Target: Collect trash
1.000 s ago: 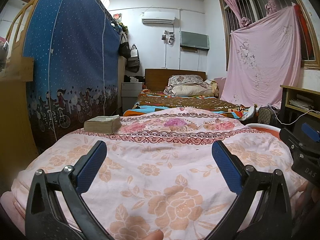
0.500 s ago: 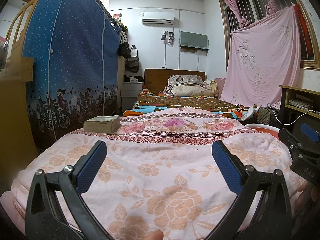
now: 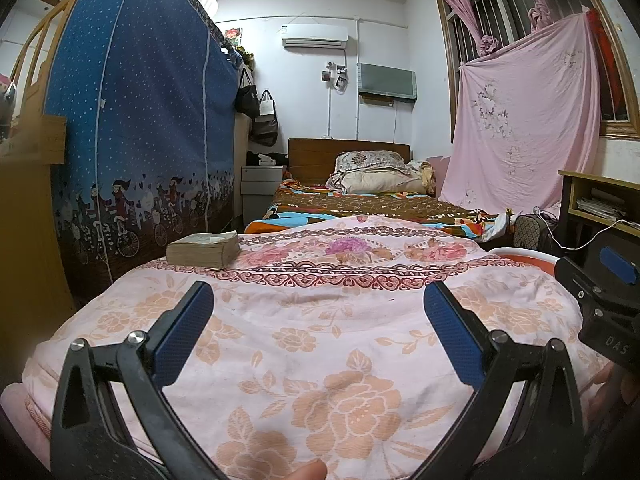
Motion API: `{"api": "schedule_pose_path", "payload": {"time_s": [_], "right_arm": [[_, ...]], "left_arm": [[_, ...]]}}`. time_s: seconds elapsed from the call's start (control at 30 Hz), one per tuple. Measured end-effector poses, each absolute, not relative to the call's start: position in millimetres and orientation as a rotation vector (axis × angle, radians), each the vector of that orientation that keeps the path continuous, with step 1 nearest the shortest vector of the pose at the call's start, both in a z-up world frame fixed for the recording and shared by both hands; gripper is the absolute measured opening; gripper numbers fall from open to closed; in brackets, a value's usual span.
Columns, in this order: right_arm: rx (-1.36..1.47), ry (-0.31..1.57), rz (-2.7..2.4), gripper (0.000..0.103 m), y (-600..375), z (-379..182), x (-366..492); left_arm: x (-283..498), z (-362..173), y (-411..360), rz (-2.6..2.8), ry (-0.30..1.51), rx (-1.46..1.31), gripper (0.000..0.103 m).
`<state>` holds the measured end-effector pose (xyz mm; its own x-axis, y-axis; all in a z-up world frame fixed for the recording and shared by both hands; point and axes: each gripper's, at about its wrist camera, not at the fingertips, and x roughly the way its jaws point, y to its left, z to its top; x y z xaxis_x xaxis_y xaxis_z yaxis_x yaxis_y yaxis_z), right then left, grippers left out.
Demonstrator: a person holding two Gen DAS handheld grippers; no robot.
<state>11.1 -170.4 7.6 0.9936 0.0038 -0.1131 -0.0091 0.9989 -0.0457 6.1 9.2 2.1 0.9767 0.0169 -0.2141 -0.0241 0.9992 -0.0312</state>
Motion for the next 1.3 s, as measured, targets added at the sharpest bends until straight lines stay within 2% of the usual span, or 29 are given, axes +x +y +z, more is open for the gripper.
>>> {"api": "schedule_pose_path", "payload": {"time_s": [1.3], "right_arm": [[-0.045,0.115,0.007,0.103,-170.2,9.5,11.4]], "left_arm": [[8.1,4.9,9.1,0.019,0.237,-0.052,0.092]]}}
